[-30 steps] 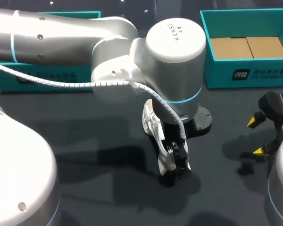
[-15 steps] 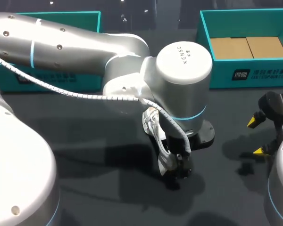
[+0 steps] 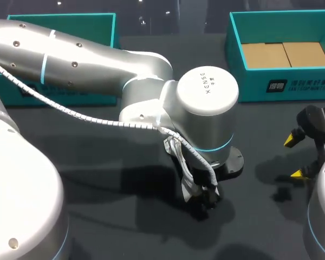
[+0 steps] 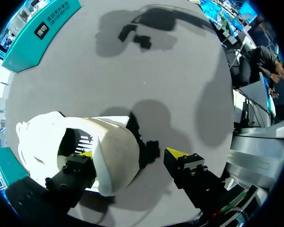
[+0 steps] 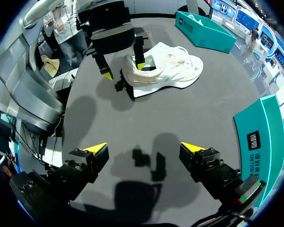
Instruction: Take the shoe out of the shoebox, open the shoe tongue, remove and reinsert the insole, then place the shoe into the shoebox
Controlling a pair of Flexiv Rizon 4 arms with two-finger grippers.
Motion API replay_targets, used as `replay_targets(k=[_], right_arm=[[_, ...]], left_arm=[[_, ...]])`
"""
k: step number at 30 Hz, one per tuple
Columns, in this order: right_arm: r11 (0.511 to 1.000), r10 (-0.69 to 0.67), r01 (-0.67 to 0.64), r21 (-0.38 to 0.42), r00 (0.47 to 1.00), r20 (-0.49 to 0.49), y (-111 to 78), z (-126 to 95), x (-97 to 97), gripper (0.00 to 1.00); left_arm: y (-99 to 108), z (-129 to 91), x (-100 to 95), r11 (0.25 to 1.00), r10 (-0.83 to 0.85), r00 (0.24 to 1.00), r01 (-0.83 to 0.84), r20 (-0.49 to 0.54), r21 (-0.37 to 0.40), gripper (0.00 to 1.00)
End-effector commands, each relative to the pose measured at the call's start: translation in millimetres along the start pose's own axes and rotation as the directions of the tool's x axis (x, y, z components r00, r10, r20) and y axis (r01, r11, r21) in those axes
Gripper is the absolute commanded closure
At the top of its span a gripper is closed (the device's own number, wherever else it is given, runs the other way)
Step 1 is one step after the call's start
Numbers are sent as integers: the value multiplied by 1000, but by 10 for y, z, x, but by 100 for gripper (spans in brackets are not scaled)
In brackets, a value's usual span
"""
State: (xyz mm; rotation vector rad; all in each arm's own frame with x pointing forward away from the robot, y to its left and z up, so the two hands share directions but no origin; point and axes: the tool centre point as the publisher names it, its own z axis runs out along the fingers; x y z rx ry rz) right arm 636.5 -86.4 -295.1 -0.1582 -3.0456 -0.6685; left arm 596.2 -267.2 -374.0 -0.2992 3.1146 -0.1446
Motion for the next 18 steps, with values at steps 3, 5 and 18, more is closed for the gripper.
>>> replay_targets(k=[3, 5, 18], right_arm=[[1000, 1, -1, 4, 1000, 3, 5, 0, 18, 0], [1000, 1, -1, 4, 1000, 3, 5, 0, 18, 0], [1000, 1, -1, 4, 1000, 3, 5, 0, 18, 0]], left_arm=[[-31, 84, -5, 1000, -9, 1000, 9, 10, 3, 24], [-39, 109, -13, 1000, -14, 1000, 14, 14, -1, 27], [-42, 184, -22, 999, -22, 1000, 22, 12, -41, 51]])
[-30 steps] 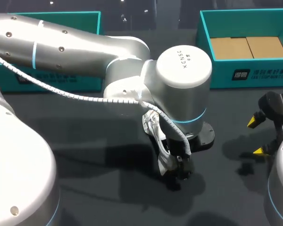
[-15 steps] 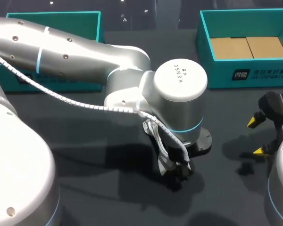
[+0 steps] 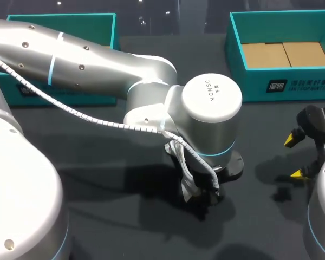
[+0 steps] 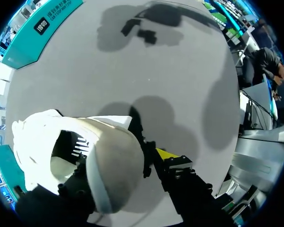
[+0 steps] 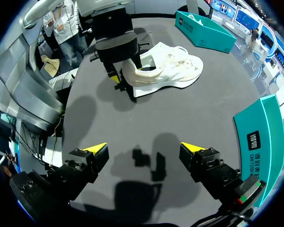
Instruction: Take the shoe out of the shoebox, open the shoe tongue, remove and reinsert the insole, then place the shoe into the shoebox
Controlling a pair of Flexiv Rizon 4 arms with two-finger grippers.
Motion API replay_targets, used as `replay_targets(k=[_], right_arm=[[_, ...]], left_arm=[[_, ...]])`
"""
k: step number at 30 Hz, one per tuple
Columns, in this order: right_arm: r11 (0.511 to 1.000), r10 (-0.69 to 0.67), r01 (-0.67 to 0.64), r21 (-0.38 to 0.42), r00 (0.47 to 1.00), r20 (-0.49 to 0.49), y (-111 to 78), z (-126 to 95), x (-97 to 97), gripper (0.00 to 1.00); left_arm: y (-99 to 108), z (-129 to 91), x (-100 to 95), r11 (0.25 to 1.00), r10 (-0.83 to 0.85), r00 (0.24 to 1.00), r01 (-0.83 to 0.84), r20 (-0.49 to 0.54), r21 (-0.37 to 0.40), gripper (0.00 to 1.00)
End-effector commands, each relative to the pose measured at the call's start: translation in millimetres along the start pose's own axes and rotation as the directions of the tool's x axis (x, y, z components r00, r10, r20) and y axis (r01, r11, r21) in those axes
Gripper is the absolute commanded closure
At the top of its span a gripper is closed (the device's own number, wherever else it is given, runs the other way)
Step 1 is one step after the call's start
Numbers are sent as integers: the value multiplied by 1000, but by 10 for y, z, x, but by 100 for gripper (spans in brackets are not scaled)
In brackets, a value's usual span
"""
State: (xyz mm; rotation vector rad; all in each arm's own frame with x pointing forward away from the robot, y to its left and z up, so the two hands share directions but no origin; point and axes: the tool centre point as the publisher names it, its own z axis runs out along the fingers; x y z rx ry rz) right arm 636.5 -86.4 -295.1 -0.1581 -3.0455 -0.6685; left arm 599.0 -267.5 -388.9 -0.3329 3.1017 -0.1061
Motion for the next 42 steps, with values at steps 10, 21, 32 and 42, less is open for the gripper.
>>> replay_targets(k=[10, 21, 32, 42], right_arm=[[1000, 1, -1, 4, 1000, 3, 5, 0, 18, 0], [1000, 1, -1, 4, 1000, 3, 5, 0, 18, 0], [1000, 1, -1, 4, 1000, 3, 5, 0, 18, 0], [1000, 1, -1, 4, 1000, 3, 5, 0, 18, 0]], left_arm=[[-34, 30, -20, 999, -5, 1000, 4, -16, -46, 100], [61, -391, -156, 995, 74, 996, -77, -53, -61, 100], [232, -1361, -623, 985, 156, 987, -159, -46, -64, 100], [278, -1677, -845, 988, 148, 988, -150, -42, -48, 100]])
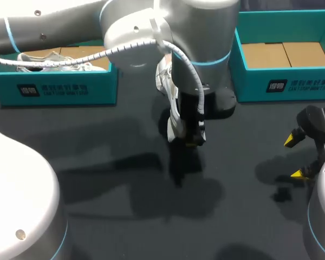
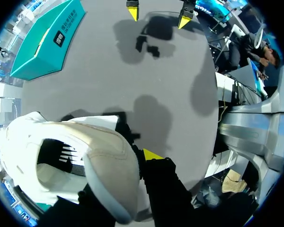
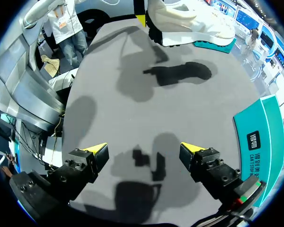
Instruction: Take the shoe out of the shoebox, open the shoe tongue, remove and reinsert the insole, then place the shoe into the shoebox
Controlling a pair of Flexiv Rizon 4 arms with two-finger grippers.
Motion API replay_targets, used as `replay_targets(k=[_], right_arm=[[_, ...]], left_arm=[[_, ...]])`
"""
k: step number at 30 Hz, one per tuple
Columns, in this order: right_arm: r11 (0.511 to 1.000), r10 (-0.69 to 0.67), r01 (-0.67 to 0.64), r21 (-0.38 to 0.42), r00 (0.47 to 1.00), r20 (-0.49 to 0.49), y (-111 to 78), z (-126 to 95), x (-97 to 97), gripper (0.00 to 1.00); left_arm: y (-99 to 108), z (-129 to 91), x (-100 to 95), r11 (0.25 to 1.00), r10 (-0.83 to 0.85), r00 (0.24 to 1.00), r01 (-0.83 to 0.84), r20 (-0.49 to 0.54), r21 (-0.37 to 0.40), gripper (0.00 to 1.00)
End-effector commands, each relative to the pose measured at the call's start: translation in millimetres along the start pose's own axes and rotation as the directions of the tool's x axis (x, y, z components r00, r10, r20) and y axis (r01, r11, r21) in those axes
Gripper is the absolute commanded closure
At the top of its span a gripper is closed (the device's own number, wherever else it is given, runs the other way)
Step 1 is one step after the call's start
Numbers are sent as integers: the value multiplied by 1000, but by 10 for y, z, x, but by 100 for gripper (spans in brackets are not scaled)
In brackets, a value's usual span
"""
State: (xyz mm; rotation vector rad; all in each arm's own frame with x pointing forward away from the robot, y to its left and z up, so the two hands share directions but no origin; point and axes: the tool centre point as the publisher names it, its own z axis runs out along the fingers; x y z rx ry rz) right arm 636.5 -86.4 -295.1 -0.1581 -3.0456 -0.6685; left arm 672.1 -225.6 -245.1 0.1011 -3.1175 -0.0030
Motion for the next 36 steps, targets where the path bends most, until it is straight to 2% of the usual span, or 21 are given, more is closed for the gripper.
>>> replay_targets(k=[1, 13, 18, 29, 34, 36], right_arm=[[1000, 1, -1, 4, 1000, 3, 5, 0, 18, 0], [1000, 1, -1, 4, 1000, 3, 5, 0, 18, 0], [1000, 1, -1, 4, 1000, 3, 5, 0, 18, 0], [1000, 1, -1, 4, 1000, 3, 5, 0, 18, 0], [1000, 1, -1, 4, 1000, 3, 5, 0, 18, 0], [1000, 1, -1, 4, 1000, 3, 5, 0, 18, 0]], left_arm=[[143, -225, 6, 1000, 1, 1000, -1, 4, 22, 100], [143, -225, 6, 1000, 1, 1000, -1, 4, 22, 100], [361, -398, -237, 999, 28, 999, -29, 21, 28, 100], [1026, -831, -937, 997, -68, 994, 64, 89, 45, 100], [1289, -999, -1305, 999, 28, 997, -31, 71, 31, 100], [1289, -999, -1305, 999, 28, 997, -31, 71, 31, 100]])
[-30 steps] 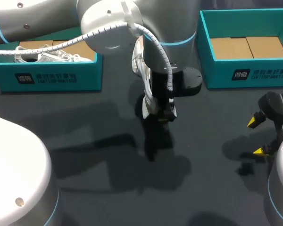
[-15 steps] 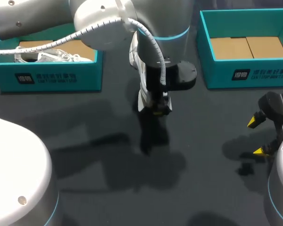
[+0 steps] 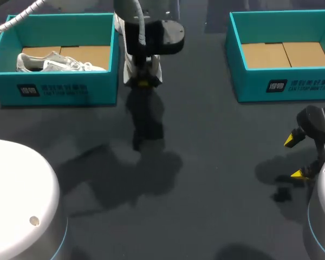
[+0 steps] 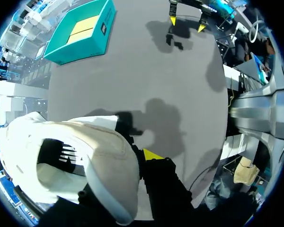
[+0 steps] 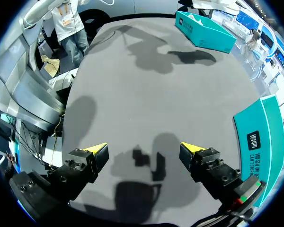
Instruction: Take the shoe out of the shoebox, open the shoe tongue, remove and reinsert the insole, then place the shoe into the shoebox
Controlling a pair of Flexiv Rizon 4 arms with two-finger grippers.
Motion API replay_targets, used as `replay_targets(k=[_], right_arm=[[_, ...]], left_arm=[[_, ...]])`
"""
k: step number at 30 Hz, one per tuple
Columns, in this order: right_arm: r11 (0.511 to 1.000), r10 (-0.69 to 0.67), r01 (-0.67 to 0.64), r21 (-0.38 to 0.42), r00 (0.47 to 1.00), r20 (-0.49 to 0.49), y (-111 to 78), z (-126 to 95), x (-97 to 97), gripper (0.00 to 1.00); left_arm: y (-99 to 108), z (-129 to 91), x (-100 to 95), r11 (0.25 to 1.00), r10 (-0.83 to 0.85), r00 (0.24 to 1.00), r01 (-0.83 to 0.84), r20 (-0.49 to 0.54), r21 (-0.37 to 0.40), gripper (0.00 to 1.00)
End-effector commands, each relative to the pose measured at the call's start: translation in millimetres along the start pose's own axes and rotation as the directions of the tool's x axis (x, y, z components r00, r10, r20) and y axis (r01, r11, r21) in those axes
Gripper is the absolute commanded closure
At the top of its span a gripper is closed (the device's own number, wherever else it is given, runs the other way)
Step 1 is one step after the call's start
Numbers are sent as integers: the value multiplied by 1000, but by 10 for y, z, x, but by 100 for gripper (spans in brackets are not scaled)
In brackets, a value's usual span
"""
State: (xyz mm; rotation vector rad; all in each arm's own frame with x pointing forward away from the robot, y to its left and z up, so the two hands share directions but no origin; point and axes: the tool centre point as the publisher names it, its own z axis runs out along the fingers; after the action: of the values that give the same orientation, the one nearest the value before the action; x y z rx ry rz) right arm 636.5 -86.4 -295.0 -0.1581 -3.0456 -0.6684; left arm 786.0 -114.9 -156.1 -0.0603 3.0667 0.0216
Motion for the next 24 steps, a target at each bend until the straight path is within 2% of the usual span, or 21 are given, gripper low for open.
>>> replay_targets(k=[1, 13, 17, 24], right_arm=[[1000, 1, -1, 4, 1000, 3, 5, 0, 18, 0], [1000, 1, -1, 4, 1000, 3, 5, 0, 18, 0], [1000, 1, -1, 4, 1000, 3, 5, 0, 18, 0], [1000, 1, -1, 4, 1000, 3, 5, 0, 18, 0]], left_arm=[[259, -71, -118, 999, 3, 1000, -2, -26, 42, 100], [275, -66, -134, 999, 15, 999, -14, -30, 35, 100], [407, -39, -350, 1000, 24, 998, -23, -61, 15, 100], [855, 89, -902, 999, -30, 997, 28, -76, -29, 100]])
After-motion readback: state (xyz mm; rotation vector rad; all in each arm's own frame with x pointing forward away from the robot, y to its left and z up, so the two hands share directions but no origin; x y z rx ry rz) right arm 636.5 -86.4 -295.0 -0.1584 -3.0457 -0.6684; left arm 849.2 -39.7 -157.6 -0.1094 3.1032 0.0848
